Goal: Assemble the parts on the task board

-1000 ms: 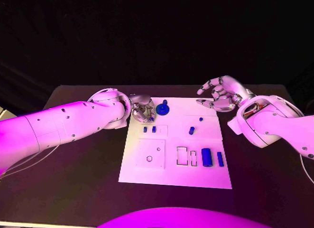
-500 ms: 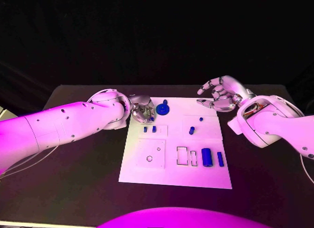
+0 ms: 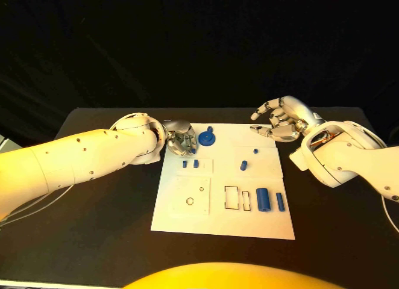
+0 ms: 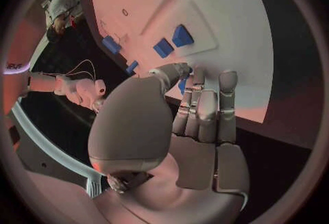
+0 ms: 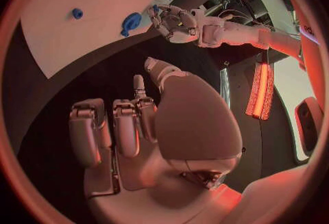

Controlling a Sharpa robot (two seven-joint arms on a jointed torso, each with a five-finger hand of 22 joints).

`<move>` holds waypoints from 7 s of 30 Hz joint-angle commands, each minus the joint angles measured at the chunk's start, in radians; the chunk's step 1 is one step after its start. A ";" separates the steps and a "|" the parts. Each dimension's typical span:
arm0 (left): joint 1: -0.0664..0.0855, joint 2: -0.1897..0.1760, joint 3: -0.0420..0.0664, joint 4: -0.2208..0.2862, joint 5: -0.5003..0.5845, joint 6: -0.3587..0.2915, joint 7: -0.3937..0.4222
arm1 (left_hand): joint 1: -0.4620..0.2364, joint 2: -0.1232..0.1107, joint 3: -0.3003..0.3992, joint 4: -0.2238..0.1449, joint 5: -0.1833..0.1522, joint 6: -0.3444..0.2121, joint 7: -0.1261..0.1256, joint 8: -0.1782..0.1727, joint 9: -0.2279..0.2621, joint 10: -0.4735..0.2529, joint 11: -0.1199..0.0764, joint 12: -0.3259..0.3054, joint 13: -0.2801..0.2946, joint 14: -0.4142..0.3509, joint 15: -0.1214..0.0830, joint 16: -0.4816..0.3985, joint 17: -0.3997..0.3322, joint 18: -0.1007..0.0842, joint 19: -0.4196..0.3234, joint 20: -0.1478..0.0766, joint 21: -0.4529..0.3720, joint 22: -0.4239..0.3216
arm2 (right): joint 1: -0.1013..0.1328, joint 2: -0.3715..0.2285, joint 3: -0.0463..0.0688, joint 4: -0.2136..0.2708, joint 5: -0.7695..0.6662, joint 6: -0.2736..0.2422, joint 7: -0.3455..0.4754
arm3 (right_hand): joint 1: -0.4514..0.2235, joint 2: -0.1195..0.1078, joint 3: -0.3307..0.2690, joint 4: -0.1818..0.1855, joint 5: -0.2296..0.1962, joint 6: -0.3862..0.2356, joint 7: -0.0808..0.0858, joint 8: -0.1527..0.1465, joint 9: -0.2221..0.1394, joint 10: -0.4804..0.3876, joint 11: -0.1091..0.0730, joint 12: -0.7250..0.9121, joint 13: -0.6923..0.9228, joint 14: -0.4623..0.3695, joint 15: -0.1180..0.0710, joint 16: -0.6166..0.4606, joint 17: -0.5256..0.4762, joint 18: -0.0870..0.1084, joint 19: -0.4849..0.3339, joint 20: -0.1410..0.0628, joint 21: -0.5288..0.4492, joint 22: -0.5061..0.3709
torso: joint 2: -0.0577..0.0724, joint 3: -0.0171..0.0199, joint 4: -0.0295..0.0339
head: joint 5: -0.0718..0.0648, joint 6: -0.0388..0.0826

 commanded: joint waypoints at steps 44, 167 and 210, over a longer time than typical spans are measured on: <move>-0.002 -0.167 0.033 0.067 0.670 -0.125 0.261 | 0.014 0.010 -0.021 -0.036 0.002 -0.003 0.047 0.005 -0.015 -0.087 0.044 0.039 0.080 -0.248 0.028 -0.152 -0.377 0.015 -0.104 0.018 -0.117 -0.117 | -0.008 0.033 -0.001 -0.121 -0.333 0.249 -0.045 | 0.084 -0.068 0.120 0.011 -0.054 0.039 -0.002 -0.096 -0.035 -0.365 0.025 -1.279 -0.919 0.037 0.028 -0.172 -0.004 0.062 0.004 0.016 -0.397 0.140 | -0.001 0.0005 0.0007 | -0.065 0.023; -0.007 -0.266 0.035 0.192 1.089 -0.054 0.468 | -0.008 0.032 -0.053 -0.036 0.003 -0.043 0.063 0.027 -0.023 -0.138 0.057 0.086 0.092 -0.293 0.040 -0.215 -0.456 0.015 -0.106 0.029 -0.162 -0.151 | -0.166 0.228 0.000 0.077 -0.643 0.239 -0.139 | 0.094 0.000 0.209 -0.111 -0.005 0.237 -0.033 -0.104 0.010 -0.148 -0.014 -1.349 -1.090 0.055 -0.008 -0.157 -0.020 0.033 0.059 -0.018 -0.223 0.208 | 0.000 -0.0012 0.0012 | 0.023 -0.002; -0.007 -0.264 0.034 0.191 1.090 -0.044 0.458 | -0.008 0.032 -0.054 -0.035 0.003 -0.043 0.063 0.028 -0.023 -0.138 0.058 0.087 0.093 -0.293 0.040 -0.215 -0.456 0.015 -0.106 0.029 -0.163 -0.151 | -0.211 0.284 -0.007 0.005 -0.691 0.295 -0.167 | 0.091 0.000 0.210 -0.113 -0.003 0.237 -0.032 -0.105 0.010 -0.148 -0.013 -1.351 -1.091 0.055 -0.008 -0.158 -0.021 0.033 0.058 -0.018 -0.226 0.207 | 0.000 -0.0013 0.0001 | 0.044 -0.034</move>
